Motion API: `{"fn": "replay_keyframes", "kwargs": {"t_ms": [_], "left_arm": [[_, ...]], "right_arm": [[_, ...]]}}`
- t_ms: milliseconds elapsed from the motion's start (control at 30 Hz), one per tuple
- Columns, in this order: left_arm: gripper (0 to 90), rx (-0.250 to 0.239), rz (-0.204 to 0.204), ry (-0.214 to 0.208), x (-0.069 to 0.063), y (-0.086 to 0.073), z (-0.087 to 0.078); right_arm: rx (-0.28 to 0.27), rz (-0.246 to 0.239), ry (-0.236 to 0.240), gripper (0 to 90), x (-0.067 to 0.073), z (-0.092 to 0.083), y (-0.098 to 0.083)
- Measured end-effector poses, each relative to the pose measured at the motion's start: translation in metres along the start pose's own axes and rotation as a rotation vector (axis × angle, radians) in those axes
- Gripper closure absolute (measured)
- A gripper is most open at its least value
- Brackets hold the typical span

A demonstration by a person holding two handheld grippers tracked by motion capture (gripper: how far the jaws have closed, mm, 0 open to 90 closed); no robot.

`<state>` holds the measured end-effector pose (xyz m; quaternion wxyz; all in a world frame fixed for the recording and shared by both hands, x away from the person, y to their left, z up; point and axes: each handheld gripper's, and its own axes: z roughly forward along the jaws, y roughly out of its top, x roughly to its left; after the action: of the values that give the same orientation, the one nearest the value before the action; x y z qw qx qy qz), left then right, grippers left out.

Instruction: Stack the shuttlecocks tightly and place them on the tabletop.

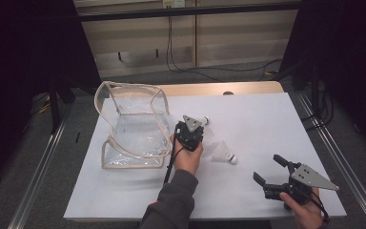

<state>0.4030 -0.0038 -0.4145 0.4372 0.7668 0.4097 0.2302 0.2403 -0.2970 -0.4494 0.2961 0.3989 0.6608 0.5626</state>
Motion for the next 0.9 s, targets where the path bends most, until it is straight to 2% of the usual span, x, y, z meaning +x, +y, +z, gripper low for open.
{"fn": "replay_keyframes", "kwargs": {"t_ms": [500, 567, 900], "left_arm": [[88.3, -0.021, -0.030, 0.084, 0.009, 0.004, -0.007], [88.3, -0.020, -0.045, 0.092, 0.010, 0.004, -0.007], [88.4, -0.012, -0.027, 0.152, 0.014, 0.004, -0.007]], "right_arm": [[-0.002, 0.000, -0.002, 3.8, 0.000, -0.001, 0.000], [-0.002, 0.001, -0.004, 3.8, 0.000, -0.001, 0.000], [-0.002, -0.001, -0.006, 3.8, 0.000, -0.002, 0.000]]}}
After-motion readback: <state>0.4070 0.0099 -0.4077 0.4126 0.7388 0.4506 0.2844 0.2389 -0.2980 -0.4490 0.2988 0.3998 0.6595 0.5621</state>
